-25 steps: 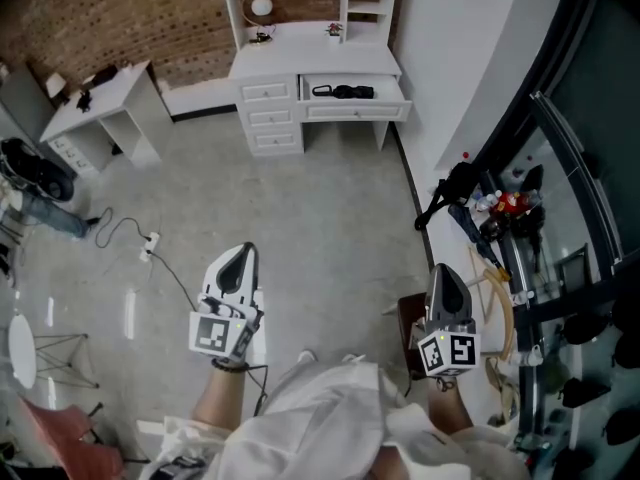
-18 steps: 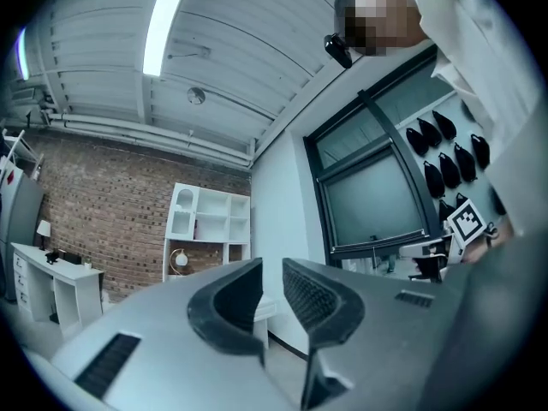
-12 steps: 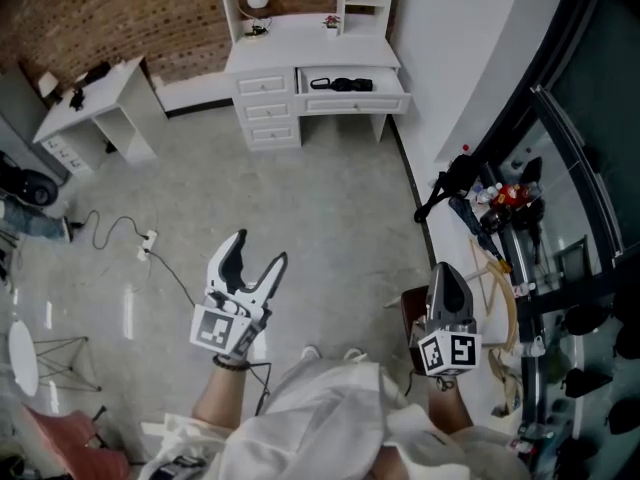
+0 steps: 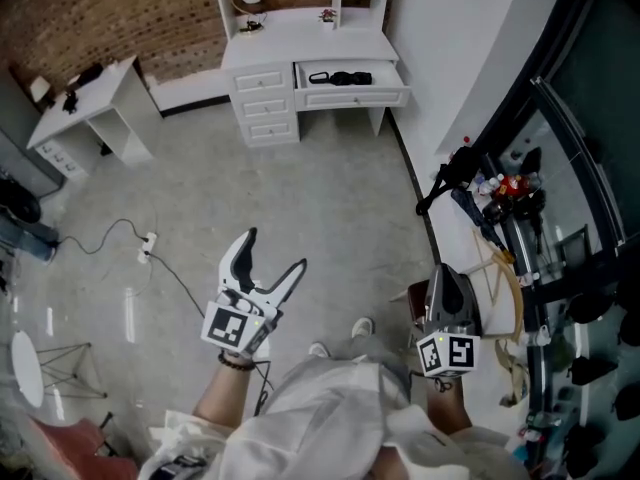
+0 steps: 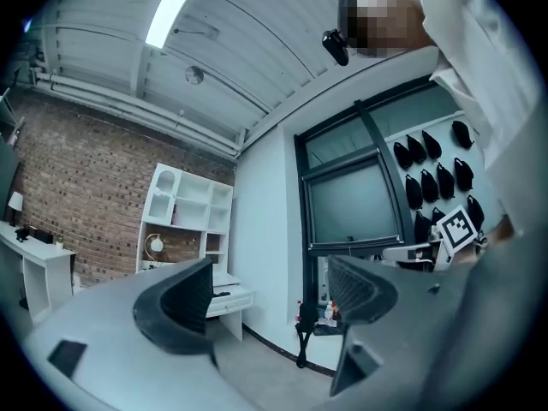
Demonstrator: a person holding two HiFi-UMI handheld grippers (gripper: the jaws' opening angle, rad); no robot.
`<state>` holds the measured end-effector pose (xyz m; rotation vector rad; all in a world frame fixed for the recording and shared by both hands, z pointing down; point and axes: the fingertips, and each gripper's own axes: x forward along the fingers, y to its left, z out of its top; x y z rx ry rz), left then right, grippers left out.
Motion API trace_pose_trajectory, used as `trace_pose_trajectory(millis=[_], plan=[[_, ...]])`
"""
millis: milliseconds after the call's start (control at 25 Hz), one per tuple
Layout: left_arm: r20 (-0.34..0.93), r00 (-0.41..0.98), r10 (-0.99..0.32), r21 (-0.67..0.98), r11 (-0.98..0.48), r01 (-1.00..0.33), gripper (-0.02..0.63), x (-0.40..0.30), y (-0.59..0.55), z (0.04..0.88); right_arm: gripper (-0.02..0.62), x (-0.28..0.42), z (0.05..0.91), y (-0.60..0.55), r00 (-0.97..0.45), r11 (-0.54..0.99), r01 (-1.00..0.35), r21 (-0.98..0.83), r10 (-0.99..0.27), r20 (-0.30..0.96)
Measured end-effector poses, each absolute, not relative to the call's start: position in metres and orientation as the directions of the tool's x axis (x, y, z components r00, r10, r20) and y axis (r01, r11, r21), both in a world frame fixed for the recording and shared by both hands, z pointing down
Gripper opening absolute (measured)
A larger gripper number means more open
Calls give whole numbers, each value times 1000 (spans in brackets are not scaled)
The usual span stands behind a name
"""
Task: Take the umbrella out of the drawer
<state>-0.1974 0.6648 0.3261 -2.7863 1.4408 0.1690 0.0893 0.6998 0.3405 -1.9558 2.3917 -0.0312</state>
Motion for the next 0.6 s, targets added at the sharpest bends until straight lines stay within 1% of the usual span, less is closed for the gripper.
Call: trace_pose_trajectory(millis=[360,600], plan=[[-67,599,-798,63,-602,-796,402,-188,644,337,17,85,346,672,-211,212,-976,-56,-977,-28],[-76,616,-784,115,-621,-775,402,-181,604,335,17,81,346,629,-228,229,-971,-61,-973,-31]])
